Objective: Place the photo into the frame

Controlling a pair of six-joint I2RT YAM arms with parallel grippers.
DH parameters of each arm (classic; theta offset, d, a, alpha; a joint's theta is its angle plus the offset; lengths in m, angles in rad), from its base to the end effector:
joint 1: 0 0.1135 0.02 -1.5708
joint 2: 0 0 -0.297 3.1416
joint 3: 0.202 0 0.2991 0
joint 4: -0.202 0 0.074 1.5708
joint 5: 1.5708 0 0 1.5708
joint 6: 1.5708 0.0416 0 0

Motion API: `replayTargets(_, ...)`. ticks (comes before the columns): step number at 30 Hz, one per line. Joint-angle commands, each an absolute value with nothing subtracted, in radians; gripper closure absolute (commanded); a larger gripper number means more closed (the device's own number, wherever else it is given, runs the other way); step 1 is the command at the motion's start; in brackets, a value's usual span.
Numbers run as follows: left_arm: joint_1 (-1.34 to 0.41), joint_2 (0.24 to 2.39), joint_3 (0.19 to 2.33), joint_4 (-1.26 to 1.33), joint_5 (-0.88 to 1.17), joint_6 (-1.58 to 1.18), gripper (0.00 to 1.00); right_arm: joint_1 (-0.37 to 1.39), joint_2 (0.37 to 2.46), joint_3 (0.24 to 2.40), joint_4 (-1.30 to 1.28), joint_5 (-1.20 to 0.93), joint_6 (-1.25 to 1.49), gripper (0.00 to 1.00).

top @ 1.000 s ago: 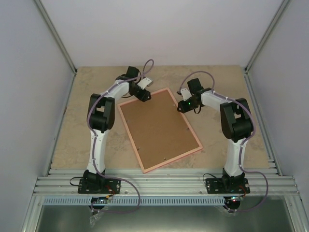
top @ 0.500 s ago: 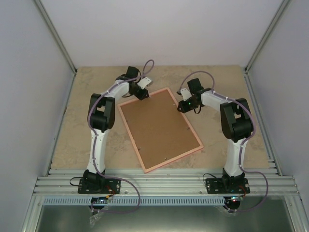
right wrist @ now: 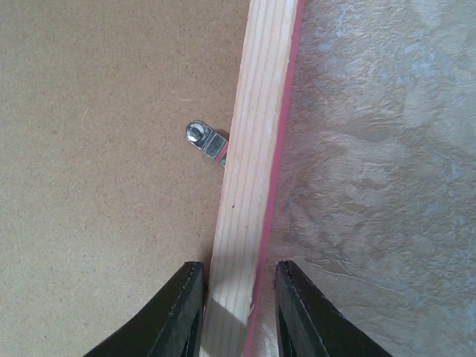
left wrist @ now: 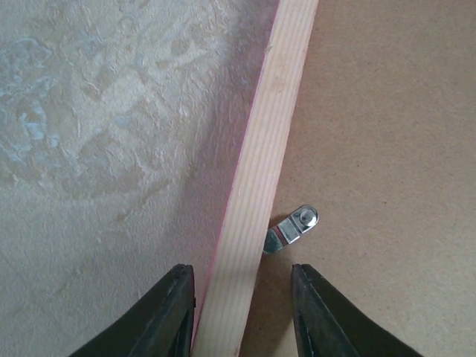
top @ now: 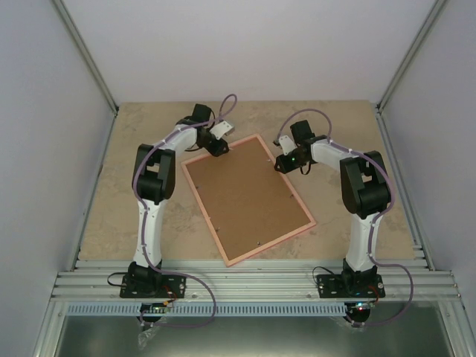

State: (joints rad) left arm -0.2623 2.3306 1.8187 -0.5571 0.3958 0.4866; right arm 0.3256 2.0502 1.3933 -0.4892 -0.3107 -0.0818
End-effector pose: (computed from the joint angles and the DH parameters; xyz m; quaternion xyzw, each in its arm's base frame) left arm 0.5400 -0.1616 0.1391 0.3928 0.8661 -0.1620 0.2632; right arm 0.4436 0.1632 0.1421 -0.2273 0.9392 0.1754 0.1883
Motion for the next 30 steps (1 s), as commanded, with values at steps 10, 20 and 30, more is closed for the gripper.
replayTargets(10,-0.29,2.437,1.986,-0.747,0.355,0.766,0.54,0.318,2.046,1.374,-0.53,-0.317,-0.198,0.68)
replayTargets(20,-0.317,2.495,2.042,-0.759,0.313,0.819,0.68,0.318,2.083,1.362,-0.519,-0.299,-0.242,0.75)
replayTargets(30,-0.319,2.455,1.98,-0.77,0.356,0.848,0.9,0.31,2.112,1.38,-0.499,-0.282,-0.243,0.82)
